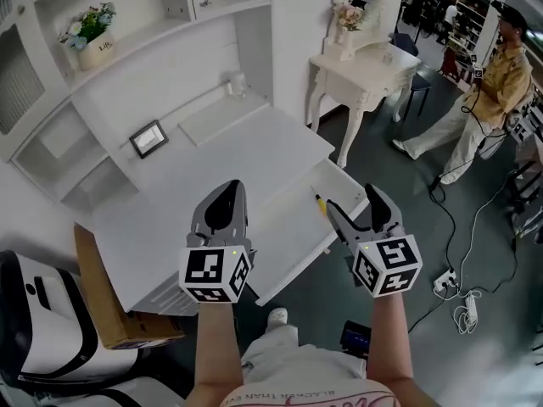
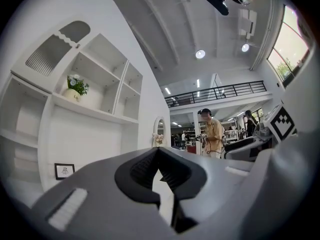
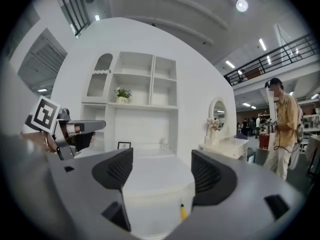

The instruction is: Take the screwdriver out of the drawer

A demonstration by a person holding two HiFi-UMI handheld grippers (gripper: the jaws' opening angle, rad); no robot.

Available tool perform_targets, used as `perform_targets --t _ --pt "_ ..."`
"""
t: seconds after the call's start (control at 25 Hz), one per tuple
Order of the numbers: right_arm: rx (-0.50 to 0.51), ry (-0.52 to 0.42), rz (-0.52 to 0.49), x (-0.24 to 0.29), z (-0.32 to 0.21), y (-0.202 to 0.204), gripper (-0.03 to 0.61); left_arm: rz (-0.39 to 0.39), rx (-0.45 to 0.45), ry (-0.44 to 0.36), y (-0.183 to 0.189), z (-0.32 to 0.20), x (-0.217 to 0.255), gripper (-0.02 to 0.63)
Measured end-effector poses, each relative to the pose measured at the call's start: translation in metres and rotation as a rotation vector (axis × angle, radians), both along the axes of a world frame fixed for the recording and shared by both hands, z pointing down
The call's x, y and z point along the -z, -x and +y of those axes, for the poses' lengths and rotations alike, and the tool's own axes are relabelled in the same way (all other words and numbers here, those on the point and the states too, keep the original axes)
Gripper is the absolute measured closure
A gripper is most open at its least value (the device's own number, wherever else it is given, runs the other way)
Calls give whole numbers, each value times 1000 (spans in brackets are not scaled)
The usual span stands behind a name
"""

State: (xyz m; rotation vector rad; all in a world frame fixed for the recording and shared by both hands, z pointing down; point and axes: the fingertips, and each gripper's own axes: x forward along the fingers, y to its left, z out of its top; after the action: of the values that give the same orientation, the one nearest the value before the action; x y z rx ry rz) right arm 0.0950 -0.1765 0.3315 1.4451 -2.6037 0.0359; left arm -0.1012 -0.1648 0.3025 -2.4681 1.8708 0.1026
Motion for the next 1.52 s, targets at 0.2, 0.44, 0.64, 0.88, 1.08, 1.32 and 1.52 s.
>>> perform_targets --t 0.2,0.44,0.64,0.88,1.08,1.32,1.52 --pt "-33 24 18 -8 -43 4 242 1 -37 11 3 -49 -4 606" --pt "-74 114 44 -44 -84 7 243 6 -60 54 14 -96 -19 606" --pt "-86 180 80 -77 -110 7 244 18 -63 103 21 -123 -41 604" --pt "-70 275 131 -122 -134 -3 244 28 -61 197 12 -139 -82 604" --pt "-26 373 148 -169 -151 -5 244 25 -41 252 4 -152 -107 604" --pt "30 488 181 -222 -177 -7 244 15 -7 296 -3 -168 -122 604" --pt "47 577 194 -266 -201 -9 244 19 16 331 -6 -180 -137 606"
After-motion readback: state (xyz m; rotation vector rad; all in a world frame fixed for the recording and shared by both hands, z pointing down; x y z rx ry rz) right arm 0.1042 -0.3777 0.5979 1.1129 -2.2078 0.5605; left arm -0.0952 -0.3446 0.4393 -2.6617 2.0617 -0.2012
